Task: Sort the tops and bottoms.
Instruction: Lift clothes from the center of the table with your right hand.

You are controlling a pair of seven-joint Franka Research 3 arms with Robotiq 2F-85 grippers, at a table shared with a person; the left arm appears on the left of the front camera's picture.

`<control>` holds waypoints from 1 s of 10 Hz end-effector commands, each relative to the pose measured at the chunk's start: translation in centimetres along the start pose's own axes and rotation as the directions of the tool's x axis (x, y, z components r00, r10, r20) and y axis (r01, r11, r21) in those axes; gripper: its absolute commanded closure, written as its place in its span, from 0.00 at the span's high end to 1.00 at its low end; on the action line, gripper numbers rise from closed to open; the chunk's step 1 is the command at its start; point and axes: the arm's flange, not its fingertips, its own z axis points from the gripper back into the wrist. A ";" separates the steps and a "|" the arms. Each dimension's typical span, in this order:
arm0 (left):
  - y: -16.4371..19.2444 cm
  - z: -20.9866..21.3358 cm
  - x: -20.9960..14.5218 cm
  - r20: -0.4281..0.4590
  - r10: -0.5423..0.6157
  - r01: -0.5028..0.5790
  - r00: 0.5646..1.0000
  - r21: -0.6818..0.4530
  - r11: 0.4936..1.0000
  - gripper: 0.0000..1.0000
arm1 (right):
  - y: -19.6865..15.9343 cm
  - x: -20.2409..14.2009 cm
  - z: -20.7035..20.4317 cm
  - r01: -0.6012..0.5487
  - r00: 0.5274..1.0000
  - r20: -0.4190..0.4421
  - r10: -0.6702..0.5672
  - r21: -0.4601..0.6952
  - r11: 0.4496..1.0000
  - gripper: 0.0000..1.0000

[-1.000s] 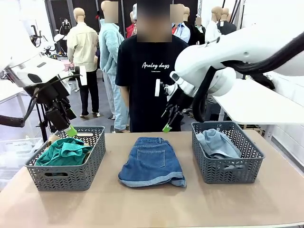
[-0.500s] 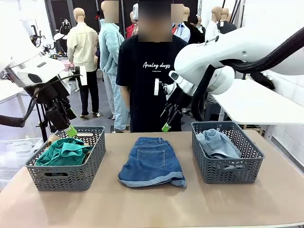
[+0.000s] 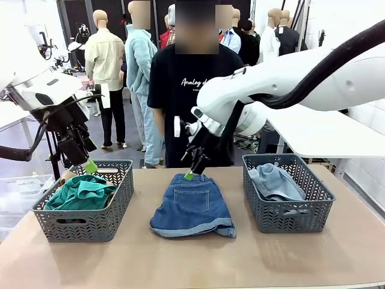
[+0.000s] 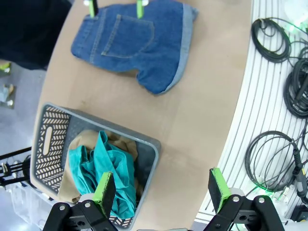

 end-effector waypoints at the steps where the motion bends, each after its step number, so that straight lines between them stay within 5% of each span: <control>1: 0.0 0.2 -0.3 -0.004 -0.005 0.005 1.000 -0.006 1.000 1.00 | -0.8 0.5 -2.3 -0.069 0.997 0.021 0.068 0.022 0.997 1.00; 7: 0.0 0.2 -0.3 -0.004 -0.005 0.005 1.000 -0.006 1.000 1.00 | 0.5 0.6 -6.6 -0.108 0.994 0.015 0.107 0.200 0.974 1.00; 10: 0.0 0.2 -0.3 -0.004 -0.005 0.005 1.000 -0.006 1.000 1.00 | 0.9 0.2 -7.2 -0.089 0.996 0.023 0.087 0.169 0.982 1.00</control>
